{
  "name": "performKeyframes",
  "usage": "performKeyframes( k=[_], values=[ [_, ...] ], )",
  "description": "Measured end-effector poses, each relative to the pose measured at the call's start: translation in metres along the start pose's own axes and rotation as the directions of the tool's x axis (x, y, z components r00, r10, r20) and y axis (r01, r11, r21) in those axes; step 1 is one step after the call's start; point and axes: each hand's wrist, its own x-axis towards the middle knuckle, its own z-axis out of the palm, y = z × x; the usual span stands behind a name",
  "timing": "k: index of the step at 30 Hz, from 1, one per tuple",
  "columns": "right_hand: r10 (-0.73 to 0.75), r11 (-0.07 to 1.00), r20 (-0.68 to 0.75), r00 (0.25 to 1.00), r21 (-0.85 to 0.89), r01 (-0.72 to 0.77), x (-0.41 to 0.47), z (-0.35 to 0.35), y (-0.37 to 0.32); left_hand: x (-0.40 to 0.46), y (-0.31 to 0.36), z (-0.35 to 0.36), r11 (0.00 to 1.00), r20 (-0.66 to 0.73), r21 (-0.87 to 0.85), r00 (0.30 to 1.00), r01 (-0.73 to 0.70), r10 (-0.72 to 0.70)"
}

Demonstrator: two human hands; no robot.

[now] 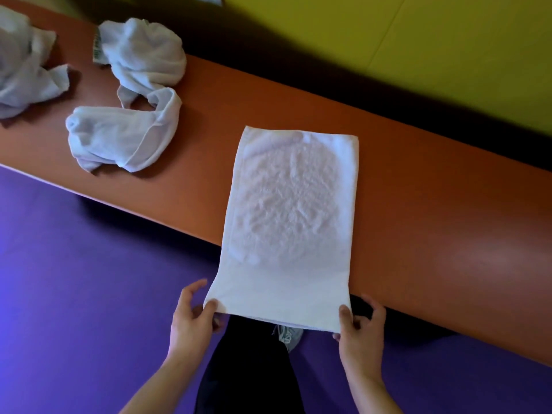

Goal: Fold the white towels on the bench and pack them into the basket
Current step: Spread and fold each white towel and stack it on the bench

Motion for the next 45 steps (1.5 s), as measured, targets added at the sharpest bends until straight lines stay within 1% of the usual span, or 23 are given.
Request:
performKeyframes(
  k=[3, 6, 8, 9, 10, 11, 12, 13, 15, 17, 21, 24, 27, 29, 32, 35, 37, 38, 39, 41, 42, 44, 45],
  values=[
    [0.018, 0.966, -0.005, 1.0, 0.258, -0.016, 0.004, -0.001, -0.039, 0.003, 0.031, -0.002, 0.988, 0.019, -0.141, 0.998, -0.057, 0.06],
    [0.103, 0.846, 0.074, 0.992, 0.518, -0.126, 0.022, 0.002, -0.084, 0.018, 0.069, 0.002, 0.949, 0.01, -0.303, 0.996, -0.081, 0.089],
    [0.116, 0.767, 0.158, 0.981, 0.613, -0.19, 0.039, 0.003, -0.111, 0.031, 0.096, 0.003, 0.912, 0.055, -0.404, 0.993, -0.072, 0.103],
    [0.09, 0.753, 0.198, 0.976, 0.628, -0.196, 0.048, 0.004, -0.125, 0.038, 0.111, 0.002, 0.899, 0.09, -0.432, 0.989, -0.069, 0.119],
    [0.039, 0.776, 0.214, 0.976, 0.609, -0.165, 0.057, 0.006, -0.137, 0.045, 0.124, 0.003, 0.895, 0.119, -0.438, 0.981, -0.084, 0.151],
    [-0.024, 0.835, 0.191, 0.981, 0.544, -0.086, 0.065, 0.008, -0.148, 0.051, 0.136, 0.004, 0.904, 0.134, -0.409, 0.972, -0.124, 0.194],
    [-0.093, 0.897, 0.143, 0.985, 0.441, 0.021, 0.073, 0.011, -0.158, 0.058, 0.148, 0.006, 0.921, 0.131, -0.341, 0.961, -0.187, 0.243],
    [-0.162, 0.933, 0.096, 0.982, 0.34, 0.12, 0.08, 0.015, -0.168, 0.066, 0.159, 0.009, 0.932, 0.11, -0.25, 0.949, -0.261, 0.295],
    [-0.25, 0.943, 0.035, 0.967, 0.233, 0.236, 0.092, 0.023, -0.187, 0.082, 0.182, 0.016, 0.924, 0.065, -0.109, 0.925, -0.367, 0.375],
    [-0.291, 0.939, -0.011, 0.957, 0.191, 0.288, 0.104, 0.029, -0.205, 0.1, 0.204, 0.024, 0.909, 0.041, -0.08, 0.909, -0.41, 0.414],
    [-0.318, 0.935, -0.081, 0.945, 0.138, 0.327, 0.137, 0.04, -0.227, 0.131, 0.24, 0.042, 0.894, -0.013, -0.012, 0.894, -0.448, 0.448],
    [-0.309, 0.939, -0.11, 0.945, 0.122, 0.321, 0.163, 0.051, -0.233, 0.156, 0.251, 0.058, 0.885, -0.004, 0.039, 0.886, -0.464, 0.464],
    [-0.259, 0.955, -0.114, 0.959, 0.119, 0.272, 0.188, 0.064, -0.226, 0.178, 0.25, 0.071, 0.902, 0.017, 0.019, 0.902, -0.431, 0.431],
    [-0.26, 0.962, -0.114, 0.959, 0.062, 0.268, 0.196, 0.068, -0.215, 0.187, 0.24, 0.075, 0.894, 0.051, 0.099, 0.9, -0.437, 0.434],
    [-0.311, 0.942, -0.126, 0.942, -0.17, 0.288, 0.191, 0.063, -0.188, 0.181, 0.21, 0.072, 0.819, 0.056, 0.336, 0.878, -0.465, 0.475],
    [-0.281, 0.939, -0.154, 0.947, -0.249, 0.238, 0.17, 0.055, -0.155, 0.161, 0.165, 0.065, 0.7, 0.11, 0.471, 0.823, -0.538, 0.558],
    [-0.239, 0.932, -0.121, 0.963, -0.308, 0.193, 0.154, 0.052, -0.135, 0.146, 0.138, 0.063, 0.675, 0.146, 0.511, 0.828, -0.532, 0.541],
    [-0.21, 0.929, -0.098, 0.973, -0.329, 0.167, 0.146, 0.051, -0.129, 0.141, 0.13, 0.064, 0.698, 0.122, 0.516, 0.848, -0.498, 0.515],
    [-0.179, 0.933, -0.078, 0.981, -0.33, 0.144, 0.14, 0.051, -0.123, 0.138, 0.123, 0.065, 0.746, 0.079, 0.489, 0.875, -0.452, 0.478],
    [-0.127, 0.956, -0.068, 0.99, -0.276, 0.103, 0.133, 0.052, -0.116, 0.134, 0.124, 0.068, 0.861, -0.005, 0.395, 0.937, -0.32, 0.35],
    [-0.093, 0.969, -0.068, 0.993, -0.234, 0.075, 0.132, 0.053, -0.115, 0.135, 0.127, 0.069, 0.899, -0.03, 0.357, 0.958, -0.255, 0.284],
    [-0.005, 0.989, -0.059, 0.998, -0.145, -0.004, 0.132, 0.051, -0.115, 0.135, 0.133, 0.07, 0.937, -0.039, 0.306, 0.981, -0.17, 0.19],
    [0.036, 0.993, -0.045, 0.998, -0.107, -0.041, 0.132, 0.049, -0.115, 0.134, 0.136, 0.069, 0.937, -0.024, 0.311, 0.985, -0.156, 0.172]
  ],
)
